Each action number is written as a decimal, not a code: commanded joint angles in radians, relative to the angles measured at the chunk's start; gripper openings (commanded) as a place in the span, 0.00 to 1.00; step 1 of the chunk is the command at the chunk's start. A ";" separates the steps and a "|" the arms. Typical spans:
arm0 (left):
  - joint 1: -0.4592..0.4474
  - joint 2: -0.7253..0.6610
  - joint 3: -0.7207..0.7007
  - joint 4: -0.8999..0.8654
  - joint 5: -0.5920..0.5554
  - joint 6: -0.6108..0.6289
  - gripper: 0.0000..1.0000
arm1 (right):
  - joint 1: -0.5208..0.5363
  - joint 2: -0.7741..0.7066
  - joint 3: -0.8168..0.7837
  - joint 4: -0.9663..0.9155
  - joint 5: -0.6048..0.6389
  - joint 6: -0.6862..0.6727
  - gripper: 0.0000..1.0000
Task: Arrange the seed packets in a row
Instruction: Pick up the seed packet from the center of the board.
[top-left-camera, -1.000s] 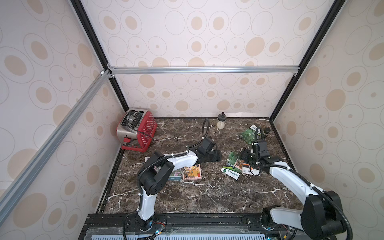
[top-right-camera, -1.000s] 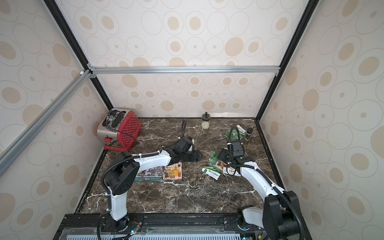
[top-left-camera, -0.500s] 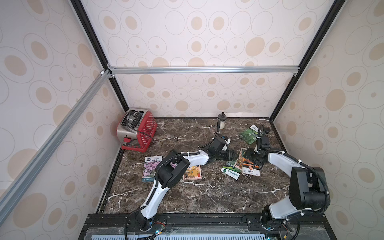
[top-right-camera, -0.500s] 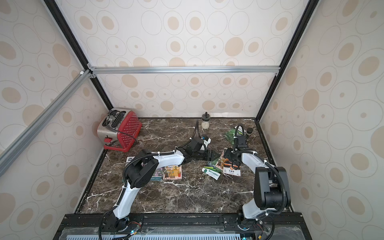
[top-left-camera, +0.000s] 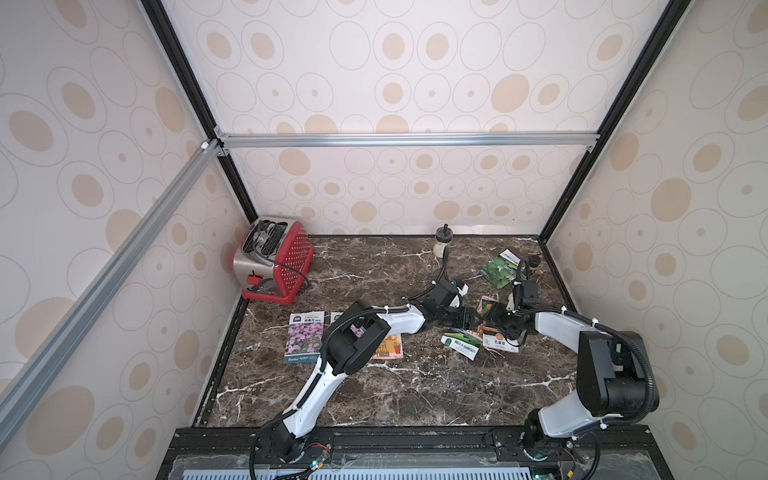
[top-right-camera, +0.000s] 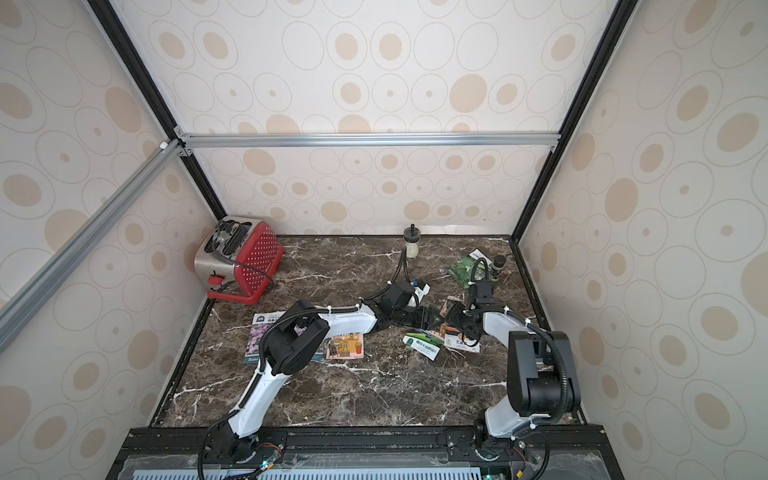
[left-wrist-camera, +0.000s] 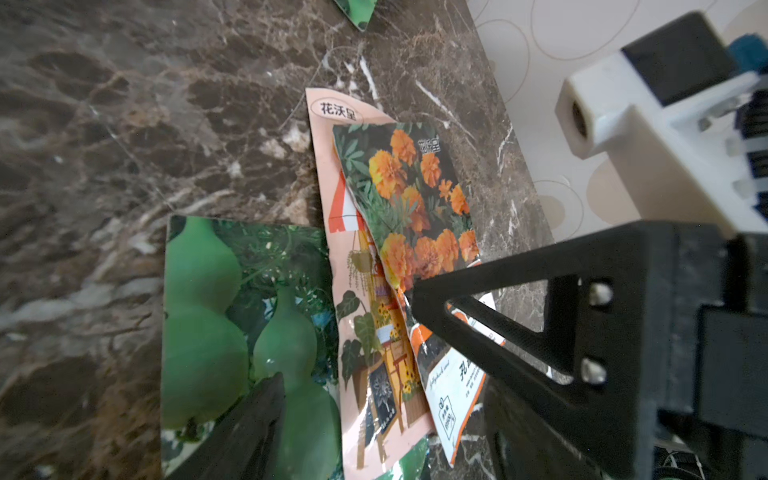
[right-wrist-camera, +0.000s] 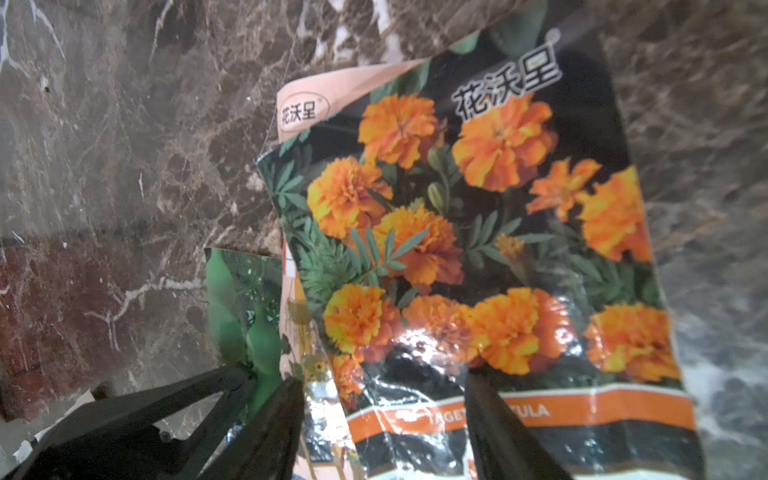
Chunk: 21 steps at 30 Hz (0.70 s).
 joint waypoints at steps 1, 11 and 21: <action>-0.025 0.014 0.048 -0.009 0.025 0.036 0.75 | -0.015 0.016 -0.042 0.038 -0.060 0.045 0.64; -0.043 0.020 0.024 -0.025 0.029 0.046 0.70 | -0.059 0.024 -0.127 0.170 -0.161 0.138 0.63; -0.045 0.000 -0.027 -0.040 0.007 0.048 0.69 | -0.073 0.037 -0.140 0.212 -0.200 0.171 0.62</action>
